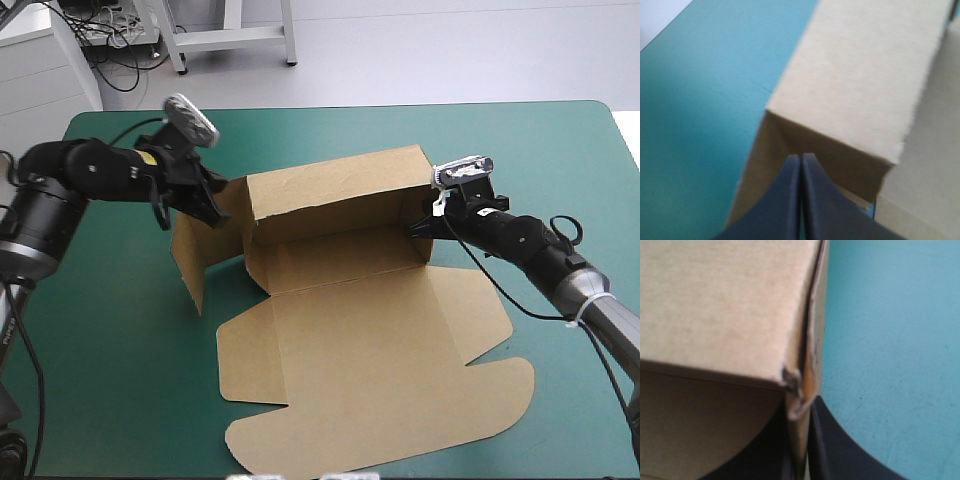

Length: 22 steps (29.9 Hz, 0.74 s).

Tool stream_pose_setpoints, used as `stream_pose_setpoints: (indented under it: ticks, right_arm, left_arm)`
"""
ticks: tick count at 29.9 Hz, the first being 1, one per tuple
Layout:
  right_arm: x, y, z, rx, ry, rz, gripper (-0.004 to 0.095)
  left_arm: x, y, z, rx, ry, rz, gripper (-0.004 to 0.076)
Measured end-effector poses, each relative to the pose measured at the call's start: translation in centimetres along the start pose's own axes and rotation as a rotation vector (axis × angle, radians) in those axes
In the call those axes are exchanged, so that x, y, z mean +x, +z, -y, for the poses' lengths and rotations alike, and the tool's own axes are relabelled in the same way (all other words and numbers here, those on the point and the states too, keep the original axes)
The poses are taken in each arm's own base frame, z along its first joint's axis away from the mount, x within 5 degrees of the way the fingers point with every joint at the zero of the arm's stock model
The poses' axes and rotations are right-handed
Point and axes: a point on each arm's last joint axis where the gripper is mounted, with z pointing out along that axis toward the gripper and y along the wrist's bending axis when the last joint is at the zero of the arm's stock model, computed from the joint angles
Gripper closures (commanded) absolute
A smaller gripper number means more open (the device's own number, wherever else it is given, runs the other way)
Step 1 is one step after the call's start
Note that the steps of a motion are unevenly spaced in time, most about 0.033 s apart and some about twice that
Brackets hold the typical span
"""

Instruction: Fold the box

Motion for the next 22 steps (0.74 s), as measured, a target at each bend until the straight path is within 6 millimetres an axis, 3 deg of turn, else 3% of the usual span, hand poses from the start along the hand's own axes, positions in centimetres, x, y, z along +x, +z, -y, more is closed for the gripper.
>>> stream_pose_setpoints:
  ticks: [4,9,16,22]
  right_arm:
    - [0.1,0.0,-0.1,-0.01,-0.004,-0.009,0.0926]
    - [0.1,0.0,-0.1,-0.015,-0.003,-0.012,0.0926]
    - [0.1,0.0,-0.2,-0.018,0.025,-0.017,0.0926]
    - [0.1,0.0,-0.2,-0.021,0.031,-0.02,0.0925]
  left_arm:
    - [2.4,-2.2,-5.2,-0.072,-0.251,0.088,0.0744]
    - [8.4,-4.3,-10.4,-0.165,-0.591,0.111,0.0756]
    - [16.9,-4.0,-12.4,-0.183,-0.999,0.139,0.0756]
    - [20.2,-2.3,-11.6,-0.16,-1.163,0.15,0.0756]
